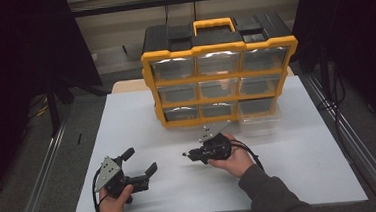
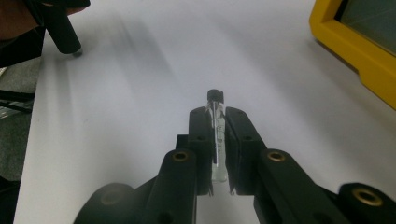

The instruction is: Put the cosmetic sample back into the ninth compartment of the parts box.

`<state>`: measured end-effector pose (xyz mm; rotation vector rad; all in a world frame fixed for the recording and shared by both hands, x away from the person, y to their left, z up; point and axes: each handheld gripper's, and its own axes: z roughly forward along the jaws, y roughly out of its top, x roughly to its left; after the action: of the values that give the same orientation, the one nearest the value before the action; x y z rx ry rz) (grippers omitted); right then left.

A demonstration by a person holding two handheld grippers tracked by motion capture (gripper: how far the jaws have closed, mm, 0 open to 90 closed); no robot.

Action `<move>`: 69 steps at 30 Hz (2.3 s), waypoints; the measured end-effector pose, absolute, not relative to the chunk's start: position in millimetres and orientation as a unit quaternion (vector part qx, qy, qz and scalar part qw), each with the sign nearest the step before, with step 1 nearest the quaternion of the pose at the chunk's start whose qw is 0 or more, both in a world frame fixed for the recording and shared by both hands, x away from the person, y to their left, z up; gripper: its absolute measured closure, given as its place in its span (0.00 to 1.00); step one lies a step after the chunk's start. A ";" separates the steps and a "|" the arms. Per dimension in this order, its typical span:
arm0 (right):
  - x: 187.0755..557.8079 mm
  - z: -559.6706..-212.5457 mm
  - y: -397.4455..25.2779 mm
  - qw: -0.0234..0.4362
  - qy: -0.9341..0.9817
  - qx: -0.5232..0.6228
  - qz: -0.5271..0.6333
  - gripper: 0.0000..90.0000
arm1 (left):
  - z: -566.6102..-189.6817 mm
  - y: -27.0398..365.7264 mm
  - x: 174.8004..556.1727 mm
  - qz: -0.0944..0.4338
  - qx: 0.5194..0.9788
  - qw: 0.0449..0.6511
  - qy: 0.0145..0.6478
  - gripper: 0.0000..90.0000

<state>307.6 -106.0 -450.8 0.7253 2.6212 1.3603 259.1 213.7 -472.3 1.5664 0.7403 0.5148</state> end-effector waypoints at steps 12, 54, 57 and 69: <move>303.3 -439.0 -127.0 0.057 0.853 0.245 0.457 0.92 | -472.1 213.1 258.8 0.225 0.680 0.618 0.324 0.03; 300.8 -411.9 -177.3 0.081 0.834 0.280 0.468 0.91 | -471.1 213.1 257.7 0.225 0.679 0.620 0.322 0.03; 301.2 -410.4 -178.9 0.083 0.834 0.280 0.468 0.92 | -471.0 213.2 257.5 0.225 0.679 0.620 0.322 0.03; 303.3 -403.2 -189.1 0.091 0.829 0.287 0.471 0.92 | -470.0 212.9 256.8 0.229 0.683 0.616 0.319 0.03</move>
<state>303.3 -189.1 -403.2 0.8520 2.4646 1.3991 256.8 212.9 -470.0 1.5731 0.7344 0.5266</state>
